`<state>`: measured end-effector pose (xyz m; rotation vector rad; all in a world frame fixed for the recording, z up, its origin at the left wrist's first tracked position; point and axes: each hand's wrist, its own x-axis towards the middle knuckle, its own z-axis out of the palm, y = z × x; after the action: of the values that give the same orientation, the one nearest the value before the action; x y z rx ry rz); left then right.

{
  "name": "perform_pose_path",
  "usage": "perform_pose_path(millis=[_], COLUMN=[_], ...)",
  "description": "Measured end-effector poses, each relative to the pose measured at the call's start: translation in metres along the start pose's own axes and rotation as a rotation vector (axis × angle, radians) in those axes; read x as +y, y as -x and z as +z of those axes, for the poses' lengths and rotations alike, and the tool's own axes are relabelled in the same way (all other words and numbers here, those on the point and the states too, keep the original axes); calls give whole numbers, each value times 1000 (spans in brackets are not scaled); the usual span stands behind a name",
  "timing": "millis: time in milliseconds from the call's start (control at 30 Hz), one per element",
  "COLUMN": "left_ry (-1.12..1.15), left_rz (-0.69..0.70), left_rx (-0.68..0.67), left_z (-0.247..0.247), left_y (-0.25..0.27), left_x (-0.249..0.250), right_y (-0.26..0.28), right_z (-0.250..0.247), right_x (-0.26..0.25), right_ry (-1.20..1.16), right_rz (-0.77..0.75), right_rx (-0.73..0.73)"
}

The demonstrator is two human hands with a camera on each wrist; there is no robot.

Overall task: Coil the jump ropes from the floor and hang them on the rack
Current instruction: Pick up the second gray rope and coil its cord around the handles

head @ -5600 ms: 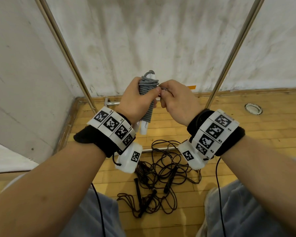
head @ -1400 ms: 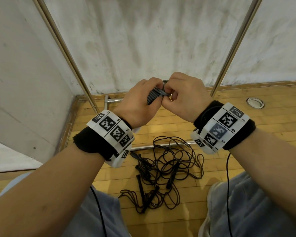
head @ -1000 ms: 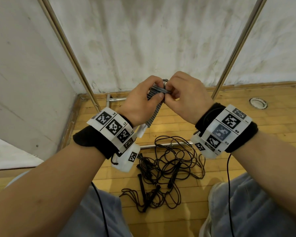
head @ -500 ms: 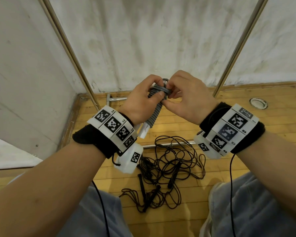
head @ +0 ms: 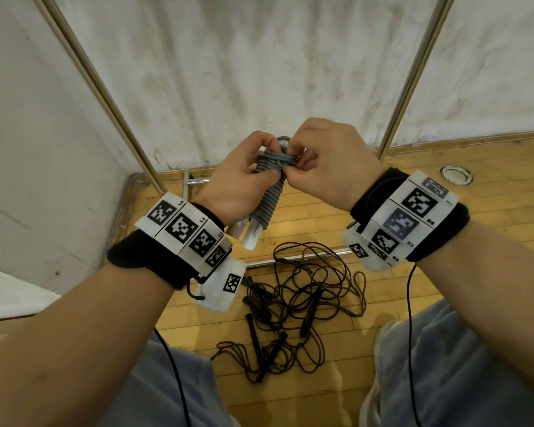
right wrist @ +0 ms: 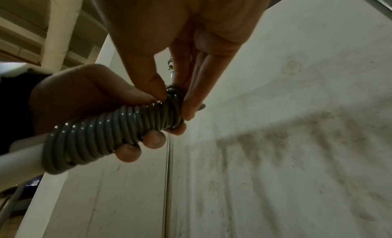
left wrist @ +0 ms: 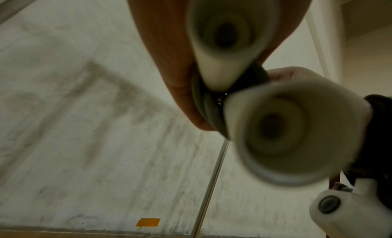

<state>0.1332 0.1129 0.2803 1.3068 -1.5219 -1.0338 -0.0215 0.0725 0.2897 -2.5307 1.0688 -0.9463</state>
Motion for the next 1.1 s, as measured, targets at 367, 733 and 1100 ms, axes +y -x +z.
perform_pose_path(millis=[367, 733, 1100], left_ry=[-12, 200, 160], left_rz=[67, -197, -183], left_rx=[86, 113, 128], left_z=[5, 8, 10], left_y=[4, -7, -4], left_x=[2, 0, -5], right_y=[-1, 0, 10], right_z=[5, 12, 12], right_x=[-3, 3, 1], right_ry=[58, 12, 77], right_rz=[-2, -66, -75], right_rx=[78, 128, 78])
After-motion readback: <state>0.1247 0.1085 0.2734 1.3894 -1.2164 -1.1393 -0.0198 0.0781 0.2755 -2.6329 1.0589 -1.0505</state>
